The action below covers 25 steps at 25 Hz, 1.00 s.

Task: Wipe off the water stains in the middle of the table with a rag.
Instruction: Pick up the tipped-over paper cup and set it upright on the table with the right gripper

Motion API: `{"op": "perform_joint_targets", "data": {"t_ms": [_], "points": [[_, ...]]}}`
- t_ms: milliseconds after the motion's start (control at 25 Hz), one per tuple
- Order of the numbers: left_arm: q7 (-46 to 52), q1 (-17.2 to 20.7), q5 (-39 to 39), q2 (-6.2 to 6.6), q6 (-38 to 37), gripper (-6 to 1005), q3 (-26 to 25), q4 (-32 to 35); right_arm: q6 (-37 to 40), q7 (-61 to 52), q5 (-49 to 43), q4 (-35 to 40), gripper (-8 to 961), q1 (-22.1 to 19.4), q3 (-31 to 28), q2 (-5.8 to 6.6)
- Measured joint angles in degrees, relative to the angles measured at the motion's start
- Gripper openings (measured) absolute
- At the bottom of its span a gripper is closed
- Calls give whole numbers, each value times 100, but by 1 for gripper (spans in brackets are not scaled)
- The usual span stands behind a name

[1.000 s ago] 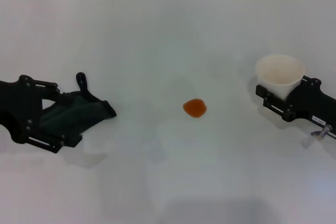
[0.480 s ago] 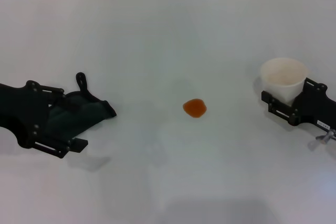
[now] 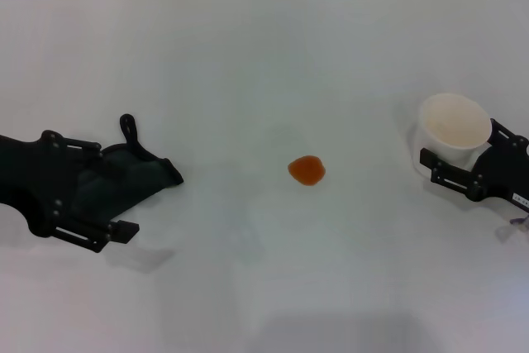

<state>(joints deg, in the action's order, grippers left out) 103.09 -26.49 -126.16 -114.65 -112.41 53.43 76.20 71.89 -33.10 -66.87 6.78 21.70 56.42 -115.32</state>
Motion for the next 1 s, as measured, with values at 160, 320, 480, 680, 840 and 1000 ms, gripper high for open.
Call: {"op": "perform_joint_targets", "data": {"t_ms": [160, 320, 480, 680, 840, 1000], "points": [[7, 3, 0, -18, -3, 878, 0, 6, -1, -4, 0, 2, 868, -21, 0, 3], [13, 4, 1, -29, -10, 878, 23, 8, -30, -20, -22, 4, 868, -34, 12, 11], [27, 4, 2, -31, -10, 878, 35, 9, -41, -125, -59, 7, 867, -42, 59, 17], [27, 6, 4, -31, -10, 877, 39, 39, -29, -176, -99, 8, 866, -19, 93, 29], [27, 11, 4, -32, -10, 877, 51, 49, -44, -178, -103, 8, 865, -3, 148, 28], [27, 13, 4, -31, -9, 877, 53, 49, -51, -179, -106, 8, 865, 3, 158, 27]]}}
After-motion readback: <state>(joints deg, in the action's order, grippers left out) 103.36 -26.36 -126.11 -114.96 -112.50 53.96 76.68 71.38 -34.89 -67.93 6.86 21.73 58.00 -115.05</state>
